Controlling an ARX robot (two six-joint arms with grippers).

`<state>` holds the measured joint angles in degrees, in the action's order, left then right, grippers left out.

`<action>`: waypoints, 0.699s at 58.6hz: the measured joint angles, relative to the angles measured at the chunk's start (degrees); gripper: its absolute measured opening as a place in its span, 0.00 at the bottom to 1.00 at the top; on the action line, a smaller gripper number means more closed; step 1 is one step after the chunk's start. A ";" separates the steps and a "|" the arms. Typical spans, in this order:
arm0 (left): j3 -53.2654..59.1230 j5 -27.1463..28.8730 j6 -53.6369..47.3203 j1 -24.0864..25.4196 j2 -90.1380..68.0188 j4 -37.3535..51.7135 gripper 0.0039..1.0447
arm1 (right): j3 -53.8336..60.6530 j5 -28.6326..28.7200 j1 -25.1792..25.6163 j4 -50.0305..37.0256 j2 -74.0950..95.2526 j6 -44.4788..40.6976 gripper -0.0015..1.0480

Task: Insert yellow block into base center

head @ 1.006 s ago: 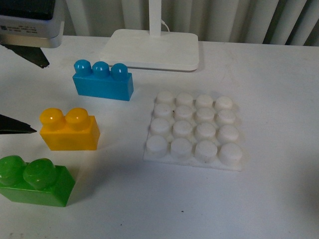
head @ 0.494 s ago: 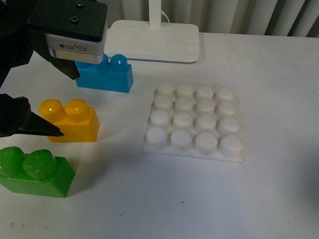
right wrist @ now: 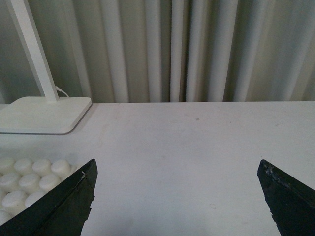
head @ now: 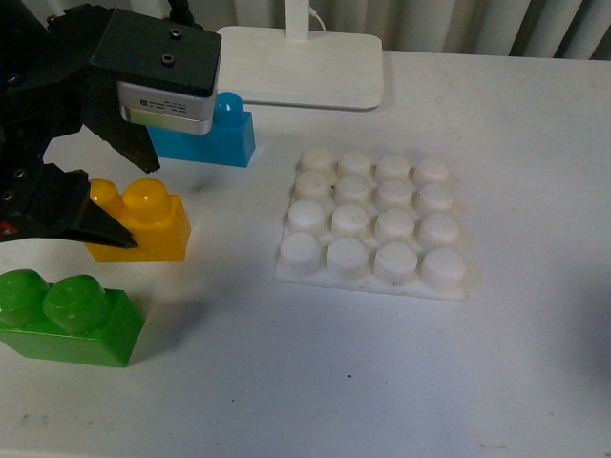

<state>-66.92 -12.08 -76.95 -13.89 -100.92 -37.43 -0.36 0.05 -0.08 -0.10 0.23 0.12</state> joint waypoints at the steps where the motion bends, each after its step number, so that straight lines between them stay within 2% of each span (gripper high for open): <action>1: 0.00 0.00 0.00 -0.02 -0.09 0.00 0.65 | 0.00 0.00 0.00 0.00 0.00 0.00 0.91; 15: -0.31 -0.28 0.00 -0.83 -0.17 -1.53 0.29 | 0.00 0.00 0.00 0.00 0.00 0.00 0.91; 41: -6.95 -1.99 2.51 -8.48 1.70 -2.23 0.29 | 0.00 0.00 0.00 0.00 0.00 0.00 0.91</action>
<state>-73.87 -14.06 -74.43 -22.37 -99.22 -39.66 -0.36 0.05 -0.08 -0.10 0.23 0.12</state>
